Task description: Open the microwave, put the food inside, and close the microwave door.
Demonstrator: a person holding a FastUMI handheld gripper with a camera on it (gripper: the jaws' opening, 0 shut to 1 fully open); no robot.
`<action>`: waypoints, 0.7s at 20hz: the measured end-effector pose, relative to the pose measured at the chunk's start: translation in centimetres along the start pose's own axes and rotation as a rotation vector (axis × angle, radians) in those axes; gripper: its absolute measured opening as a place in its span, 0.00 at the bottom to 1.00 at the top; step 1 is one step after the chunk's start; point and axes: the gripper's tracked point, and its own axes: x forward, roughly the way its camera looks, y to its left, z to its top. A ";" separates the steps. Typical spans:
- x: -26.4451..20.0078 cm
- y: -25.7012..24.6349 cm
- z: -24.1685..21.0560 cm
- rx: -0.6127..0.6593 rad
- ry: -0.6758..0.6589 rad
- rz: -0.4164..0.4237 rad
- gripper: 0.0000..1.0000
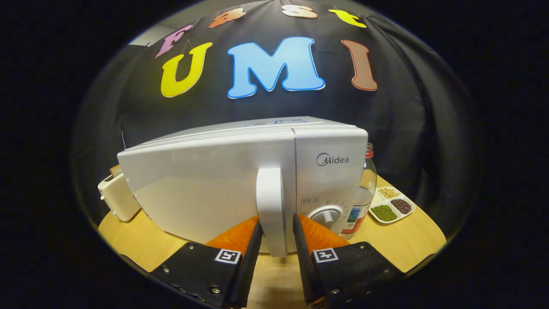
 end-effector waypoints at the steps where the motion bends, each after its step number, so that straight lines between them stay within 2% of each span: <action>1: -0.2 0.1 0.0 -0.006 0.002 -0.014 0.47; 2: -0.2 0.0 -0.1 -0.036 0.008 -0.033 0.29; 3: -0.1 -0.2 0.1 -0.059 0.004 -0.048 0.28; 6: -0.1 -0.2 -0.1 -0.057 0.008 -0.047 0.14; 7: -0.3 -0.1 0.0 -0.058 0.008 -0.036 0.14; 8: -0.3 0.0 0.0 -0.073 0.003 -0.026 0.09; 13: -0.7 0.1 -0.3 -0.088 0.040 -0.021 0.09; 14: -1.6 0.3 -0.5 -0.102 0.027 -0.027 0.04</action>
